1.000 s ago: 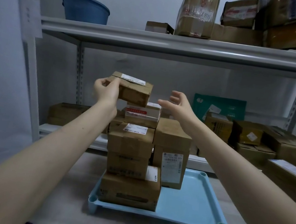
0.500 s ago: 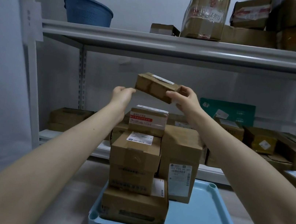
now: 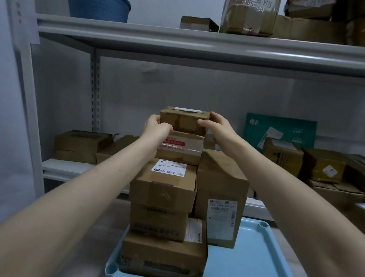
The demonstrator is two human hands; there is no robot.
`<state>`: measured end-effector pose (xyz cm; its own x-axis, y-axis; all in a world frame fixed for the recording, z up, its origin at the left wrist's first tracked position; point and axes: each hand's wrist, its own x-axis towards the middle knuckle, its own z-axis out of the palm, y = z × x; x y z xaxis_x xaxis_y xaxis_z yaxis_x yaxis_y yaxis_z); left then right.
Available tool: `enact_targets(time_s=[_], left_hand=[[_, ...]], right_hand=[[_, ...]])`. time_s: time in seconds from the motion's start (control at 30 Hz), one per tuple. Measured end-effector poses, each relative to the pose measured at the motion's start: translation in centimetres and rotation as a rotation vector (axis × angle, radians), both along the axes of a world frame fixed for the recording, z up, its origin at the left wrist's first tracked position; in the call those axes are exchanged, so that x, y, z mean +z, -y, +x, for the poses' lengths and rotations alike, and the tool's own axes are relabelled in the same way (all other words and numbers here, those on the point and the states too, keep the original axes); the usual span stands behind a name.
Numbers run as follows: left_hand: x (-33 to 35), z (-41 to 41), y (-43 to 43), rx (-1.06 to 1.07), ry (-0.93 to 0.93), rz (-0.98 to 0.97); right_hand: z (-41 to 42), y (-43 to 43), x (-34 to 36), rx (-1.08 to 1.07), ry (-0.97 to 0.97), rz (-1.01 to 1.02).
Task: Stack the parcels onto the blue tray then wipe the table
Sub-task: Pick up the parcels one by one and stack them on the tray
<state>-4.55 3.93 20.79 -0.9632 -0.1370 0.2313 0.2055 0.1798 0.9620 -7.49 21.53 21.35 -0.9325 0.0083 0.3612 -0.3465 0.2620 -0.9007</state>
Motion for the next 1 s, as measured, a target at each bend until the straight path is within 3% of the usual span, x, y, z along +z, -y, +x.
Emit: enact_targets(time_s=[0.4, 0.8, 1.0], left_hand=[[0.7, 2.3, -1.0, 0.137, -0.135, -0.127], [-0.4, 8.1, -10.8, -0.103, -0.191, -0.158], [-3.1, 10.3, -18.4, -0.273, -0.108, -0.220]], right_hand=[[1.4, -0.4, -0.9, -0.156, -0.067, 0.008], [7.9, -10.5, -4.3, -0.381, -0.078, -0.019], [12.1, -18.6, -8.0, -0.613, -0.010, 0.143]])
